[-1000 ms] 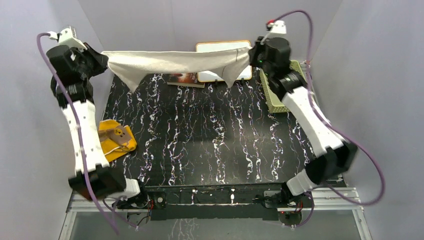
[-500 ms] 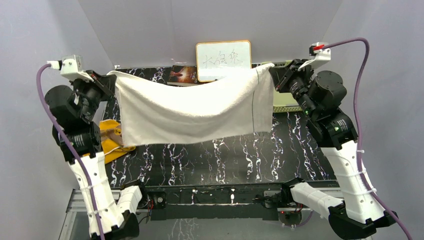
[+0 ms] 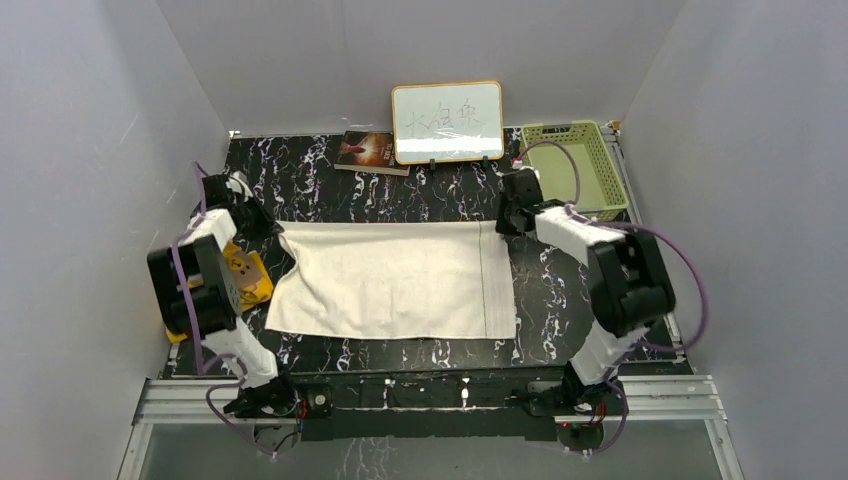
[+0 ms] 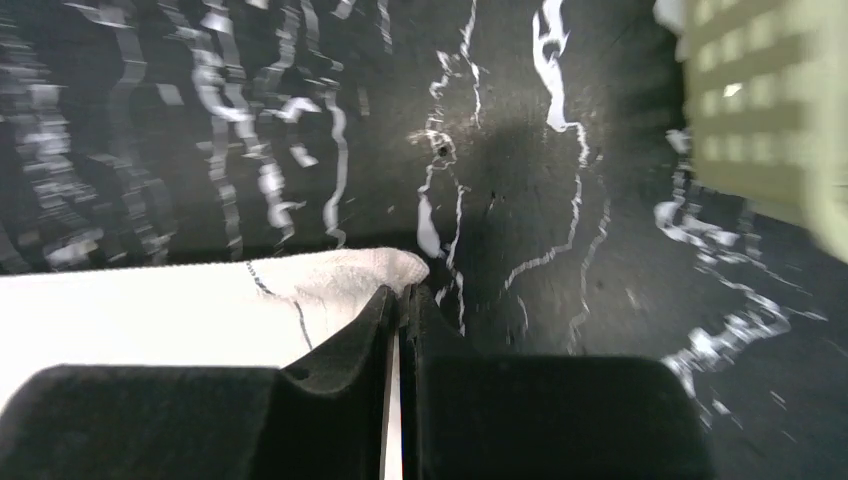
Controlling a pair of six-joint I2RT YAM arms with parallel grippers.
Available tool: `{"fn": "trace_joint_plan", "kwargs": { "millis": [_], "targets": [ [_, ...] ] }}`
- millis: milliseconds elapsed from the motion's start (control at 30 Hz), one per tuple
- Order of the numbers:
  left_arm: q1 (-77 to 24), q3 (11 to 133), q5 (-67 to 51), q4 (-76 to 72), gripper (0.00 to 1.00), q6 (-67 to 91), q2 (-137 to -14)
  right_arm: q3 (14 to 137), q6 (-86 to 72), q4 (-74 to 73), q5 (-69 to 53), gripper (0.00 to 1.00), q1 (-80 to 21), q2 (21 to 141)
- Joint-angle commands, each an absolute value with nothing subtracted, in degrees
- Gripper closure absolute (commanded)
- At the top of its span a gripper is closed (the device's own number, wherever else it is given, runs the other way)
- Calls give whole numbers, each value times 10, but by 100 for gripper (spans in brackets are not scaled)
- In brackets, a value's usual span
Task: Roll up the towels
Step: Flatten out the towel at the center of the board, then fold the towel at the center of the board.
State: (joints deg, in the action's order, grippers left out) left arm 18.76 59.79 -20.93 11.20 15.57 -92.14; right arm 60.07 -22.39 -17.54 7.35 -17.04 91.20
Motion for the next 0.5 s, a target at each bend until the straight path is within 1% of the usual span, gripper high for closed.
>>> {"fn": "trace_joint_plan", "kwargs": {
  "millis": [0, 67, 167, 200, 233, 300, 333, 367, 467],
  "targets": [
    [182, 698, -216, 84, 100, 154, -1034, 665, -249, -54, 84, 100, -160, 1021],
    [181, 765, -192, 127, 100, 143, -1091, 719, -238, -68, 105, 100, -160, 1071],
    [181, 854, -175, 175, 100, 121, -1154, 782, -226, -80, 117, 100, -150, 1113],
    [181, 876, -175, 184, 92, 116, -1168, 803, -224, -90, 108, 96, -146, 1129],
    [181, 898, -175, 197, 75, 113, -1184, 832, -223, -116, 95, 87, -140, 1146],
    [181, 936, -177, 228, 42, 113, -1205, 896, -222, -173, 84, 53, -136, 1179],
    [181, 948, -178, 239, 32, 118, -1211, 913, -223, -193, 81, 36, -136, 1182],
    [181, 952, -179, 244, 26, 128, -1211, 924, -228, -208, 79, 26, -136, 1182],
    [181, 915, -186, 218, 23, 165, -1188, 928, -249, -217, 69, 18, -138, 1166]
  ]
}}
